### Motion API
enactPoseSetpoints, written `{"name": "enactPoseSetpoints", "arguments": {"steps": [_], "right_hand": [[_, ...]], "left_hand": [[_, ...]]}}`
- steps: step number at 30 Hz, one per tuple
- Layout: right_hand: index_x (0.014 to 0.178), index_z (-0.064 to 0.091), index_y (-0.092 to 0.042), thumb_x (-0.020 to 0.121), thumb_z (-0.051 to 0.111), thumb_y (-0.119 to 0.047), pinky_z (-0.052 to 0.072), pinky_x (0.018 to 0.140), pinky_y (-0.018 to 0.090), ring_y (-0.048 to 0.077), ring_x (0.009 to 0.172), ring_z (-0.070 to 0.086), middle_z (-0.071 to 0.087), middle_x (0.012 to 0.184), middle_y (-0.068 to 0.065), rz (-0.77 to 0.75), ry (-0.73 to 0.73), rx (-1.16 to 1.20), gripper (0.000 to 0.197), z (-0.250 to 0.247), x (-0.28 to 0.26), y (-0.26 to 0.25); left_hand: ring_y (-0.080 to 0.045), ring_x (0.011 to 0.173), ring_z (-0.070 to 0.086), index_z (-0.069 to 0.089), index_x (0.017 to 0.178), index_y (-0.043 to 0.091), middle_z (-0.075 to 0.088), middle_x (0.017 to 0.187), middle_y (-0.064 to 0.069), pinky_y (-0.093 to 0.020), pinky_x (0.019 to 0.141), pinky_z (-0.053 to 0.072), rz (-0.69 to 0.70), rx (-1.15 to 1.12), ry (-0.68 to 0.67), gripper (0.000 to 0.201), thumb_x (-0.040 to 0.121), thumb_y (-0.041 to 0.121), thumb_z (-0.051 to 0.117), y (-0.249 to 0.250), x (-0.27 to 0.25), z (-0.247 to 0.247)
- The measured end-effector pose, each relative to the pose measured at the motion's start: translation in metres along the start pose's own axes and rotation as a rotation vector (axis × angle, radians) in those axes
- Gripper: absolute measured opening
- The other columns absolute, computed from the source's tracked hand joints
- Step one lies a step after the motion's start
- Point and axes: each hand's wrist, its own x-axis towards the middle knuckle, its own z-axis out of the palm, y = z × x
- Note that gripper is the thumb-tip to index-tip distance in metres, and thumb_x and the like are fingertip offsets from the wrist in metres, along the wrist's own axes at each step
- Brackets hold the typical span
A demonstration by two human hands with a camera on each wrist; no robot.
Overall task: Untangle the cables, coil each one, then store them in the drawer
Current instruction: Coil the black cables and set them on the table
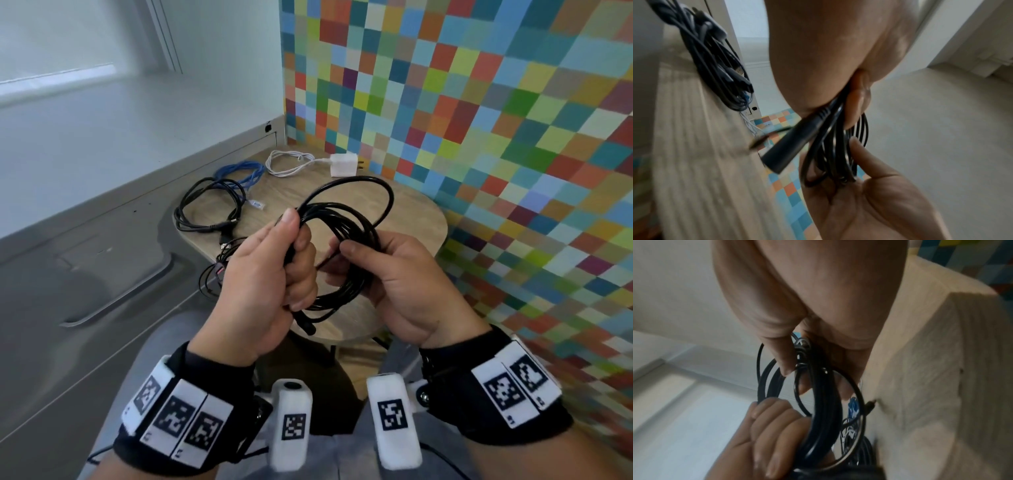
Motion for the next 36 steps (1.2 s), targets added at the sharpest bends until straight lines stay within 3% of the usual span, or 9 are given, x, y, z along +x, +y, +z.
{"name": "enactPoseSetpoints", "arguments": {"steps": [4,7,11,16,22,26,28,31,36], "right_hand": [[0.101,0.069,-0.005,0.095,0.061,-0.008,0.054,0.083,0.04,0.024,0.075,0.068,0.063,0.068,0.007,0.029,-0.011,0.041,0.011,0.0,-0.001,0.0],[0.108,0.069,-0.005,0.085,0.069,-0.008,0.049,0.085,0.043,0.022,0.068,0.057,0.055,0.063,0.003,0.016,-0.052,0.025,0.023,0.002,-0.003,0.0],[0.117,0.071,-0.022,0.086,0.08,-0.006,0.058,0.083,0.025,0.009,0.087,0.074,0.077,0.091,-0.006,-0.203,-0.01,-0.581,0.037,-0.001,-0.004,-0.004],[0.148,0.051,-0.032,0.09,0.079,-0.029,0.046,0.095,0.01,-0.003,0.115,0.061,0.066,0.128,-0.017,-0.448,0.212,-1.091,0.065,-0.004,-0.008,-0.003],[0.113,0.046,-0.035,0.08,0.088,-0.034,0.047,0.059,0.014,0.006,0.065,0.062,0.062,0.067,-0.006,-0.5,0.336,-1.046,0.054,-0.003,-0.015,-0.013],[0.088,0.065,-0.032,0.084,0.086,-0.027,0.058,0.057,0.032,0.01,0.056,0.065,0.069,0.067,-0.005,-0.477,0.287,-0.928,0.023,-0.006,-0.013,-0.015],[0.079,0.075,-0.032,0.082,0.087,-0.023,0.055,0.056,0.026,0.006,0.057,0.064,0.072,0.069,-0.009,-0.46,0.213,-0.872,0.015,-0.014,-0.015,-0.021],[0.083,0.081,-0.027,0.078,0.086,-0.022,0.049,0.061,0.018,0.008,0.069,0.064,0.073,0.076,-0.007,-0.545,0.137,-0.908,0.009,-0.036,-0.022,-0.041],[0.1,0.079,-0.029,0.084,0.079,-0.038,0.042,0.061,0.038,0.023,0.074,0.053,0.056,0.076,0.0,-0.748,0.27,-1.179,0.018,-0.063,-0.015,-0.055]], "left_hand": [[-0.012,0.039,0.022,0.048,0.077,0.015,0.027,0.055,0.001,-0.023,0.037,0.024,0.026,0.125,0.079,0.035,0.104,0.036,0.045,-0.007,0.005,0.002],[-0.013,0.04,0.024,0.048,0.078,0.013,0.028,0.055,0.001,-0.024,0.039,0.026,0.052,0.193,0.117,0.037,0.109,0.034,0.041,-0.011,0.006,0.002],[-0.014,0.042,0.026,0.048,0.078,0.012,0.031,0.054,0.001,-0.026,0.04,0.026,0.136,0.267,0.101,0.037,0.1,0.042,0.047,-0.012,0.003,0.003],[-0.01,0.045,0.026,0.047,0.077,0.013,0.034,0.054,0.006,-0.03,0.042,0.02,0.251,0.312,0.091,0.038,0.102,0.042,0.049,-0.014,-0.002,0.004],[-0.01,0.046,0.029,0.048,0.075,0.018,0.037,0.057,0.007,-0.031,0.041,0.022,0.351,0.365,0.115,0.031,0.102,0.034,0.045,-0.009,-0.001,0.002],[-0.011,0.046,0.028,0.047,0.074,0.019,0.037,0.058,0.005,-0.03,0.04,0.021,0.38,0.365,0.168,0.033,0.104,0.033,0.044,-0.002,0.001,-0.005],[-0.013,0.045,0.026,0.05,0.071,0.023,0.036,0.057,0.004,-0.03,0.04,0.019,0.375,0.308,0.212,0.035,0.104,0.033,0.044,0.004,0.003,-0.011],[-0.012,0.042,0.024,0.049,0.073,0.02,0.034,0.052,0.006,-0.026,0.039,0.02,0.329,0.147,0.277,0.037,0.107,0.035,0.042,0.018,0.005,-0.026],[-0.008,0.036,0.015,0.045,0.069,0.021,0.028,0.046,0.01,-0.023,0.038,0.013,0.19,-0.055,0.08,0.04,0.1,0.045,0.043,0.023,-0.003,-0.023]]}}
